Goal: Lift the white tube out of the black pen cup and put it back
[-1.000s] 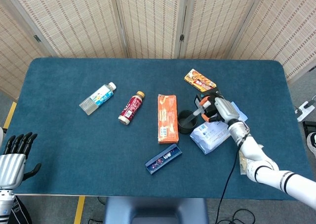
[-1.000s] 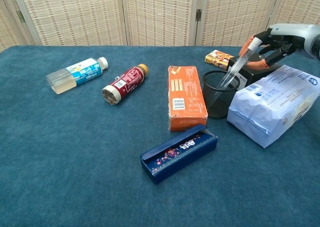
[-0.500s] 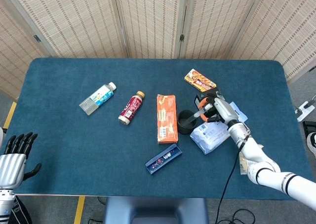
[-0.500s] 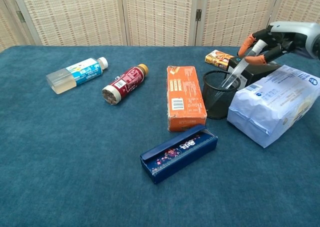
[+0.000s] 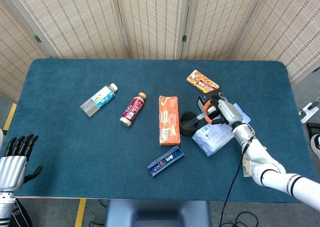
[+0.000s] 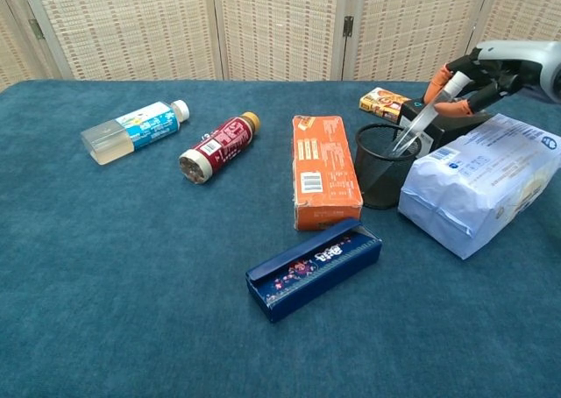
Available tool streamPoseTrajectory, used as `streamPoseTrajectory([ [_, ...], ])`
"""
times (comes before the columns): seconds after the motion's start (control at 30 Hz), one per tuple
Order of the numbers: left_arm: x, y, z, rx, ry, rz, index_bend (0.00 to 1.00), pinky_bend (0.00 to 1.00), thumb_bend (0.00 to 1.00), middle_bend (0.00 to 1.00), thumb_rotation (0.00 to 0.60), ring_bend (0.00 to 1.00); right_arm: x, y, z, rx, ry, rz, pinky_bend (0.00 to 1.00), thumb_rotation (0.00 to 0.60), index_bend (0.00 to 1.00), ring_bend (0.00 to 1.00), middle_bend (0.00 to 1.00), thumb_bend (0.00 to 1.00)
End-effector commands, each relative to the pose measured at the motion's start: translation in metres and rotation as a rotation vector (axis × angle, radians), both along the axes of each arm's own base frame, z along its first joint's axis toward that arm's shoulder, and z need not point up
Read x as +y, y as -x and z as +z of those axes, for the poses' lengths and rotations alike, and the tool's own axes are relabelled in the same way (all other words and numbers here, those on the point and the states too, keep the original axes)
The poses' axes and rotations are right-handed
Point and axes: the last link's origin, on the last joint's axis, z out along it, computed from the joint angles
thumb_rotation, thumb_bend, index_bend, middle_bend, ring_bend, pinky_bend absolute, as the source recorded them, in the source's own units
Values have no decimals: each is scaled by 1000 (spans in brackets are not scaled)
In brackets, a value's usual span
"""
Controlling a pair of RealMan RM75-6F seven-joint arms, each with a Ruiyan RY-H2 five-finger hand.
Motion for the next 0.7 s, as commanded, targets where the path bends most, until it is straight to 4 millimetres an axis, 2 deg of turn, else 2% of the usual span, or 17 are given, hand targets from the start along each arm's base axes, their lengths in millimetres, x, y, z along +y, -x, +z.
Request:
streamPoseTrajectory([
  [0.03, 0, 0, 0, 1, 1, 0, 117, 84, 288, 124, 600, 100, 0, 0, 0, -2, -1, -1, 81, 600, 455, 60, 270, 348],
  [0.7, 1, 0, -2, 0, 5, 2, 117, 84, 288, 124, 600, 100, 1, 2, -2, 73, -3, 26, 81, 600, 441, 60, 268, 347],
])
